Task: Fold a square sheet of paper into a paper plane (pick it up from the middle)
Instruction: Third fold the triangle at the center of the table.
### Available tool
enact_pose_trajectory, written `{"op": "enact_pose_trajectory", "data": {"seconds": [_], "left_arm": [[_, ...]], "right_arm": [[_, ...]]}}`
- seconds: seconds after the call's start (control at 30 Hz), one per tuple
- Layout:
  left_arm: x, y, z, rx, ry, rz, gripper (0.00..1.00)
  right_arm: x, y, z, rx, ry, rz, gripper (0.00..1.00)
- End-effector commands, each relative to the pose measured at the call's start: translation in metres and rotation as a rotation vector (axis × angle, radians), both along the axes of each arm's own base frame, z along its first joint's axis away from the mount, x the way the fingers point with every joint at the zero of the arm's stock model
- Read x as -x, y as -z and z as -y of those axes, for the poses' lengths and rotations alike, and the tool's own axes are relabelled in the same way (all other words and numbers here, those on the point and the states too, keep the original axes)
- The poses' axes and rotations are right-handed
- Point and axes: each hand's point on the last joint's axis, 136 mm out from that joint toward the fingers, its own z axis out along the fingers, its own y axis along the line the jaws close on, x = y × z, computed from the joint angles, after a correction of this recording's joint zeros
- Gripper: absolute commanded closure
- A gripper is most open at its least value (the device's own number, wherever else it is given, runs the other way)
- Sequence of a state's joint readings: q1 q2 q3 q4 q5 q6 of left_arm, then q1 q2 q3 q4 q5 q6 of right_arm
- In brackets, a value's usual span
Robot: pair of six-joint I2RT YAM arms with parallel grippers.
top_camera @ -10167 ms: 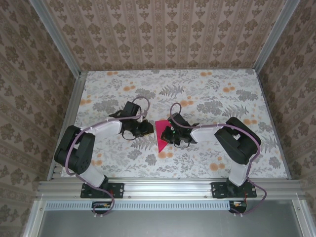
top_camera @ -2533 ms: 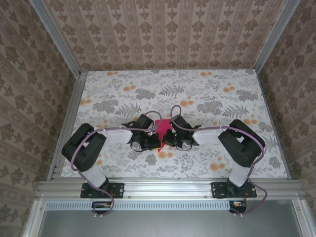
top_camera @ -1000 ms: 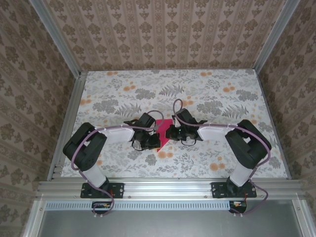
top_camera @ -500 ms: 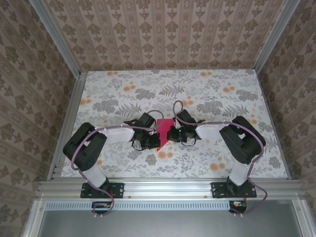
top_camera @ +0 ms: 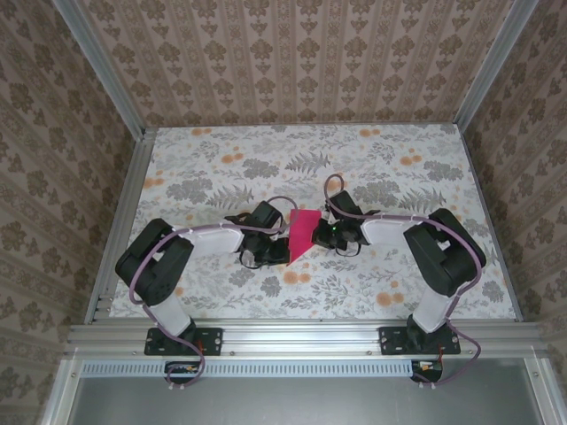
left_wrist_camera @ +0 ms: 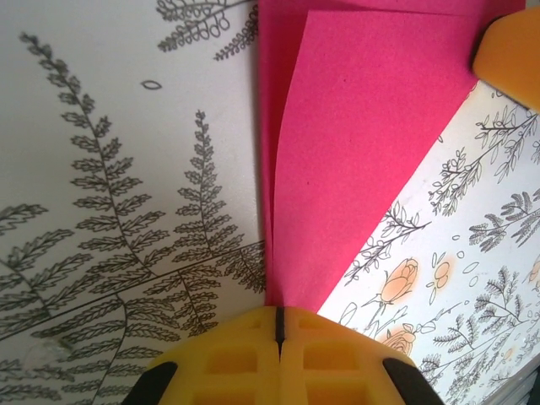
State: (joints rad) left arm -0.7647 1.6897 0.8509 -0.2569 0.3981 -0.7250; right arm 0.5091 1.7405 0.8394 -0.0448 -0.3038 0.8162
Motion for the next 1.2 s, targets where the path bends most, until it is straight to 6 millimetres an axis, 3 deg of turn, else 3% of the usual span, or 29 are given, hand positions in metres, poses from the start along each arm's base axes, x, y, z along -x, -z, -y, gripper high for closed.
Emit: {"op": "enact_pose_trajectory", "data": {"seconds": [0.0, 0.3, 0.47, 0.57, 0.83, 1.17], "left_arm": [[0.017, 0.007, -0.015, -0.080, 0.040, -0.041, 0.96], [0.007, -0.034, 0.010, 0.086, 0.046, 0.053, 0.92], [-0.001, -0.036, 0.032, 0.139, 0.042, 0.051, 0.92], [-0.002, -0.026, 0.038, 0.099, 0.054, 0.032, 0.92], [-0.005, 0.007, 0.020, -0.037, 0.037, 0.015, 0.93], [0.031, 0.026, -0.013, -0.099, 0.037, -0.074, 0.93]], "right_arm": [[0.011, 0.014, 0.030, 0.102, 0.085, -0.043, 0.93], [0.013, 0.006, 0.023, 0.049, 0.097, -0.033, 0.93], [0.016, 0.011, 0.020, 0.040, 0.099, -0.046, 0.93], [0.015, 0.014, 0.020, 0.036, 0.101, -0.052, 0.93], [0.018, 0.019, 0.019, 0.039, 0.099, -0.067, 0.93], [0.019, 0.021, 0.023, 0.068, 0.094, -0.071, 0.93]]}}
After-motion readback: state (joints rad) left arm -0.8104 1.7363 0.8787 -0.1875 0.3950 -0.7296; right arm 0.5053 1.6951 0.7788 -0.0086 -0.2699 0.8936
